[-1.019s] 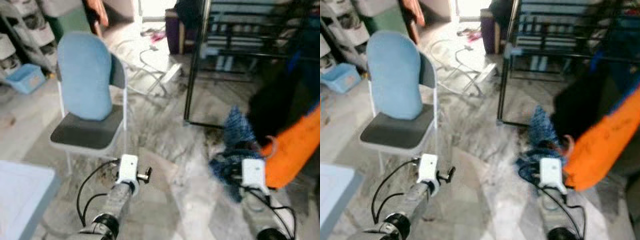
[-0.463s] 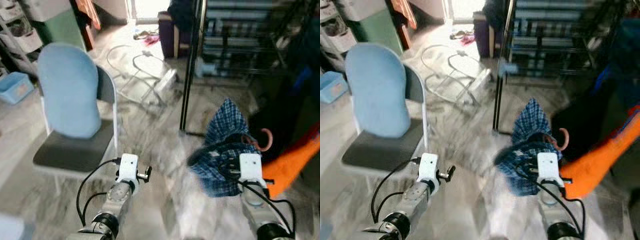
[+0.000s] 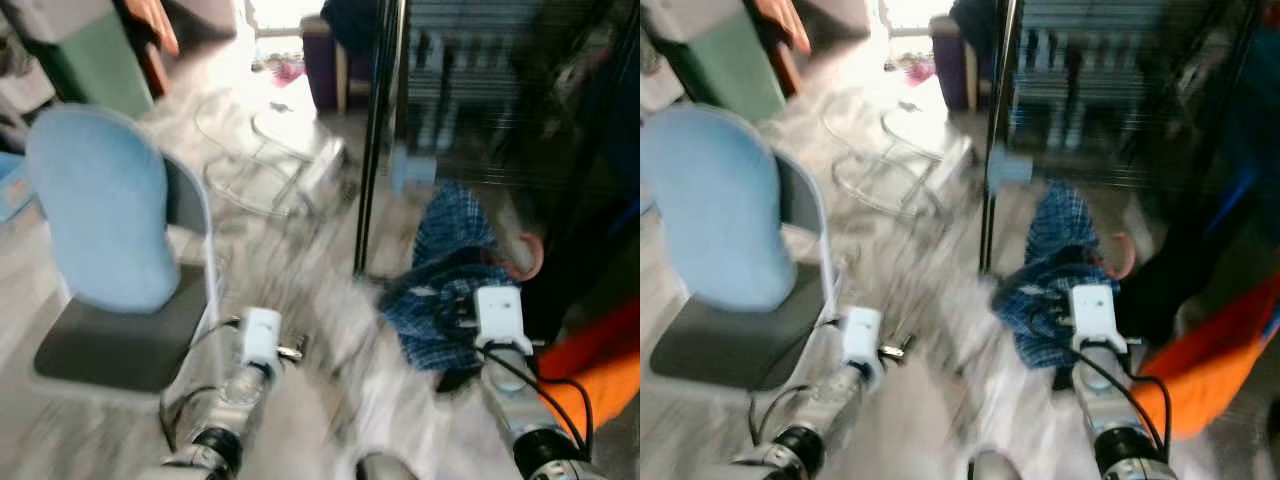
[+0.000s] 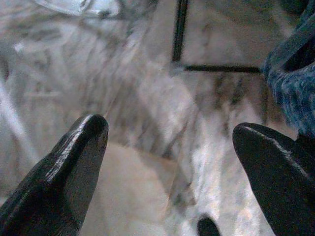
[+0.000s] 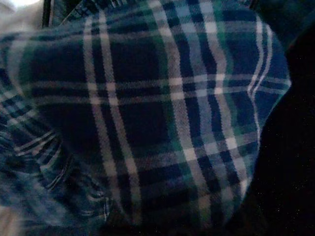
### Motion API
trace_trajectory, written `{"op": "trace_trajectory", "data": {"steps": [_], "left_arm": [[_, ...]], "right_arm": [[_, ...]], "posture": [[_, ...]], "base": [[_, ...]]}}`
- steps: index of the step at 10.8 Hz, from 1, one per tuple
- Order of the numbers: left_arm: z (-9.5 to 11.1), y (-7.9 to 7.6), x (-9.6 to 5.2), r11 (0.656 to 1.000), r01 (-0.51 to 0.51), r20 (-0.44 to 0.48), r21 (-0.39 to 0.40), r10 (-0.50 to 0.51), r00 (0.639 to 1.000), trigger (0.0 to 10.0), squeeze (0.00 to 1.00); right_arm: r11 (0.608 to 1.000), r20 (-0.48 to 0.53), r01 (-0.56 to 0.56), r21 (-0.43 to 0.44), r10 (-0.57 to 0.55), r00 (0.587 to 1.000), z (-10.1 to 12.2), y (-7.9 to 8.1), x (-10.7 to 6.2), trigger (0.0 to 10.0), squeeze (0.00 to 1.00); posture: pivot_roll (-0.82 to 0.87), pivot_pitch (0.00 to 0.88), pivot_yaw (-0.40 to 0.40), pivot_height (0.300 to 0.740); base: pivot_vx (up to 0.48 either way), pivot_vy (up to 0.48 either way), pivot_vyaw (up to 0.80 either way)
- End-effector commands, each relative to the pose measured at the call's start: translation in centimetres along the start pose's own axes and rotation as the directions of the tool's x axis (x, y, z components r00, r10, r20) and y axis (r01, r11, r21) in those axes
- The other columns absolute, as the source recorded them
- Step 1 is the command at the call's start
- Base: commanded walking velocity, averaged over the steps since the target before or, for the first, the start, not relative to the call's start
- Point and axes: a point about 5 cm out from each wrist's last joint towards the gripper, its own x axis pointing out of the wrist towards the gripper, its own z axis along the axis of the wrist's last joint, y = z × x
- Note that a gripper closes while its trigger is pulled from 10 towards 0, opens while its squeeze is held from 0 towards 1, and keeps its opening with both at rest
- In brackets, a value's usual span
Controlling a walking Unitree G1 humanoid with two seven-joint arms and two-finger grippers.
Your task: Hang hanger
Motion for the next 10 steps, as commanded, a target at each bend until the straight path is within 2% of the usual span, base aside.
{"op": "trace_trajectory", "data": {"steps": [1, 2, 5, 10], "left_arm": [[-1.2, 1.1, -0.5, 0.999, -0.029, -0.046, 0.012, 0.030, 0.999, 10.0, 0.00], [-1.3, 1.2, -0.6, 0.999, -0.030, -0.050, 0.017, 0.031, 0.998, 10.0, 0.00], [-1.3, 1.1, -0.6, 0.999, -0.030, -0.050, 0.016, 0.031, 0.998, 10.0, 0.00], [-1.4, 0.8, -0.5, 0.999, -0.030, -0.052, 0.014, 0.031, 0.998, 10.0, 0.00]], "right_arm": [[1.000, 0.034, -0.008, 0.020, 0.007, 0.999, 0.9, 0.5, 0.0, 10.0, 0.00], [1.000, 0.081, -0.014, 0.008, 0.014, 0.997, 1.7, 0.6, 0.0, 10.0, 0.00], [1.000, 0.138, -0.020, 0.018, 0.017, 0.990, 3.1, 0.5, -0.2, 10.0, 0.00], [0.999, 0.168, -0.010, 0.035, 0.004, 0.986, 4.2, 0.0, -0.3, 10.0, 0.00]], "posture": [[-0.21, 0.110, 0.040, 0.740], [-0.21, 0.110, 0.040, 0.740], [-0.21, 0.112, 0.036, 0.740], [-0.21, 0.107, 0.029, 0.740]], "base": [[0.000, 0.000, 0.00], [0.000, 0.000, 0.00], [0.000, 0.000, 0.00], [0.000, 0.000, 0.00]]}}
